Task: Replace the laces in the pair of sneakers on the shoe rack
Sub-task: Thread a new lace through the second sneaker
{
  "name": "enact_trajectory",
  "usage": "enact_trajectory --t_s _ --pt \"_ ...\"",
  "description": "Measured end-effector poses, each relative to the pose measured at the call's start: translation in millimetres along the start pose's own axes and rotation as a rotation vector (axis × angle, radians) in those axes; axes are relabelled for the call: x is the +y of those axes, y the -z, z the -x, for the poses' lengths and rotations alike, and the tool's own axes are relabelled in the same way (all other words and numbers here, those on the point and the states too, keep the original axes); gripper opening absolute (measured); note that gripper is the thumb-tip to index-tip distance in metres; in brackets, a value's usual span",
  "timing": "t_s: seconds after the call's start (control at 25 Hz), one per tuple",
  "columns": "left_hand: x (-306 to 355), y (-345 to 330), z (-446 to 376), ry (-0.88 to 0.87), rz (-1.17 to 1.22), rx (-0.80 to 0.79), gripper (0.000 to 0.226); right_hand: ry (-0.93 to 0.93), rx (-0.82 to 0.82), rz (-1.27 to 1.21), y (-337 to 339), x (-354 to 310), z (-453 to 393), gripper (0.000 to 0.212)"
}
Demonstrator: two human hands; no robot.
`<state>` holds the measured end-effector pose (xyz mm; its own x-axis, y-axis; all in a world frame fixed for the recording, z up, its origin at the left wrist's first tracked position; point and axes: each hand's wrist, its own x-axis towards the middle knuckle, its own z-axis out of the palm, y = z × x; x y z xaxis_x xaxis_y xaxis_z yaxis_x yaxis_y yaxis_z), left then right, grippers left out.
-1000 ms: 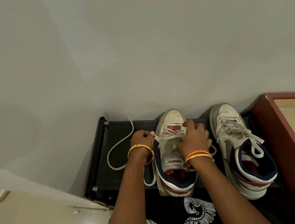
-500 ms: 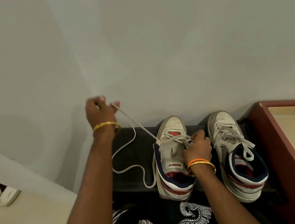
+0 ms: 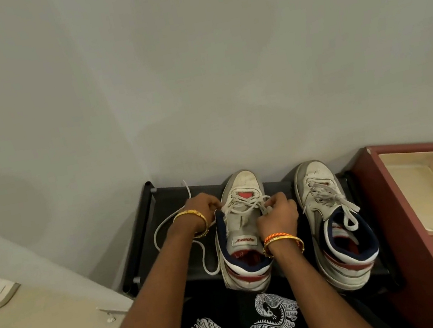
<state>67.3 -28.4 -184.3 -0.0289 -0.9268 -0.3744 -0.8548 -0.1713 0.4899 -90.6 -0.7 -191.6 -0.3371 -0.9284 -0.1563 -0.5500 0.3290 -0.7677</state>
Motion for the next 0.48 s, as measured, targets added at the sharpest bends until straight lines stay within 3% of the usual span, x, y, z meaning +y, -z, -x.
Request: enact_trajectory --t_s 0.16,0.32,0.48 --pt "-10 -12 -2 0.009 0.077 0.146 0.020 0.027 0.005 0.008 1 1 0 0.028" --pt "-28 6 -5 0.079 0.293 0.421 0.002 0.022 0.014 0.013 0 2 1 0.026" --pt "-29 55 -6 0.114 0.447 0.765 0.025 0.018 0.019 0.025 -1 0 1 0.025"
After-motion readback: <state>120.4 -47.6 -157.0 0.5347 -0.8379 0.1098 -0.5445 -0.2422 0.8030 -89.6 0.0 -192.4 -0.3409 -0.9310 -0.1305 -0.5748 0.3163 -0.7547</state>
